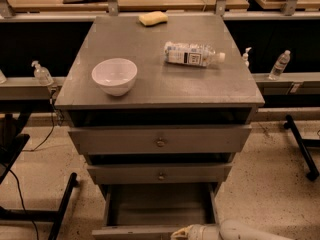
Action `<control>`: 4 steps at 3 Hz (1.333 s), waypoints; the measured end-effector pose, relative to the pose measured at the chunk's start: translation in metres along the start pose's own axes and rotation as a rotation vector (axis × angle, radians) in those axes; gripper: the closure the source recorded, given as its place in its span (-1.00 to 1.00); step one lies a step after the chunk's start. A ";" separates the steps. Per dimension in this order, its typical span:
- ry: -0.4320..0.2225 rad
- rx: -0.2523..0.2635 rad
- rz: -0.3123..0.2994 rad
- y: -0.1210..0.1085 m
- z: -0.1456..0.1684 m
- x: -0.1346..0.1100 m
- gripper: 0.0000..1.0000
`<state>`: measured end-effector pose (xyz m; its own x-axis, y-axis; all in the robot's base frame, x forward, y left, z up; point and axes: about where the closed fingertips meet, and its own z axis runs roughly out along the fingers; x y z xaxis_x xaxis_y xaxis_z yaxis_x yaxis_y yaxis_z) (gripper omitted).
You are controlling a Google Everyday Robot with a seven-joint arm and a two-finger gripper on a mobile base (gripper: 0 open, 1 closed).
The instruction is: Close bottom drawer
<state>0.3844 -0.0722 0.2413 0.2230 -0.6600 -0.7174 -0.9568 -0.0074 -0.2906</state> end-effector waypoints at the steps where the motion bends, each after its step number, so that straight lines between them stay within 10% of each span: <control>1: 0.008 0.009 0.002 -0.001 -0.001 0.003 1.00; 4: 0.115 0.190 0.132 0.036 0.045 0.059 1.00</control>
Offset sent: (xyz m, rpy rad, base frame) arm -0.0040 -0.0072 -0.0643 -0.0351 -0.0778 -0.2474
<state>0.3713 -0.0774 0.1603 0.0654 -0.7268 -0.6837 -0.9215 0.2188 -0.3208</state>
